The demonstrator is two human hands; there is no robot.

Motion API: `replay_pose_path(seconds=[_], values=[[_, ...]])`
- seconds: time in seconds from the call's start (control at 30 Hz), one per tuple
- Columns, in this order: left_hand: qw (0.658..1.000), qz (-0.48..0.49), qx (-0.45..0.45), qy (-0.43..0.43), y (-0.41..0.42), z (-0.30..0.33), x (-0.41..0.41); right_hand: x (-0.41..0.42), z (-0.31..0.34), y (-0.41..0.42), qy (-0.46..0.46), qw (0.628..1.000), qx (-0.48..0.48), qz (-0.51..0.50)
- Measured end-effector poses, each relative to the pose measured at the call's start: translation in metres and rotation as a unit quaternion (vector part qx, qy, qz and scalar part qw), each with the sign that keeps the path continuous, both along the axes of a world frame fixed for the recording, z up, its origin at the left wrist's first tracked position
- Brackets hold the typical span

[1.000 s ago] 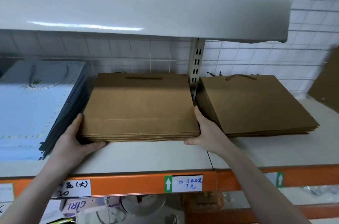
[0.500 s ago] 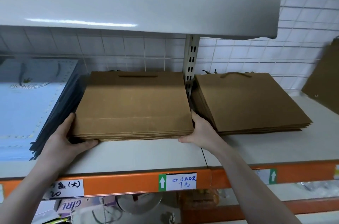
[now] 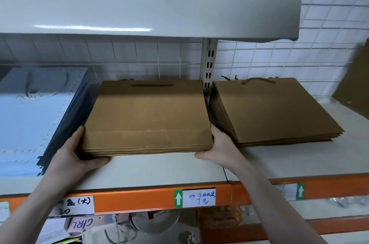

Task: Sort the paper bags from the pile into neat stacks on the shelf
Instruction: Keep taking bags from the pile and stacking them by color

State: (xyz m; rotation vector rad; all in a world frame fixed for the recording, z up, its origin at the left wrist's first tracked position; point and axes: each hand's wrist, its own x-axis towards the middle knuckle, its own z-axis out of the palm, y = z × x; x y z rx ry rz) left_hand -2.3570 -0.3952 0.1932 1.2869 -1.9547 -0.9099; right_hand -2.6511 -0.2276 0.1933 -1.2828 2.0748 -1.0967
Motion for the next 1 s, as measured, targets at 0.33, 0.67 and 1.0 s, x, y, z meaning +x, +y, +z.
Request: replay_pose_path(seconds=[0.33,0.67,1.0], values=[[1.0,-0.001,-0.014,-0.002,0.006,0.001,-0.004,0.004,-0.002,-0.003,-0.103,0.994,-0.022,0.002],[1.0,0.011,-0.015,-0.023,0.006,0.002,-0.006,-0.001,-0.001,-0.005,-0.11,0.993,-0.03,0.022],[0.998,0.024,-0.019,-0.047,0.006,0.005,-0.008,-0.007,-0.002,-0.011,-0.063,0.997,-0.011,0.036]])
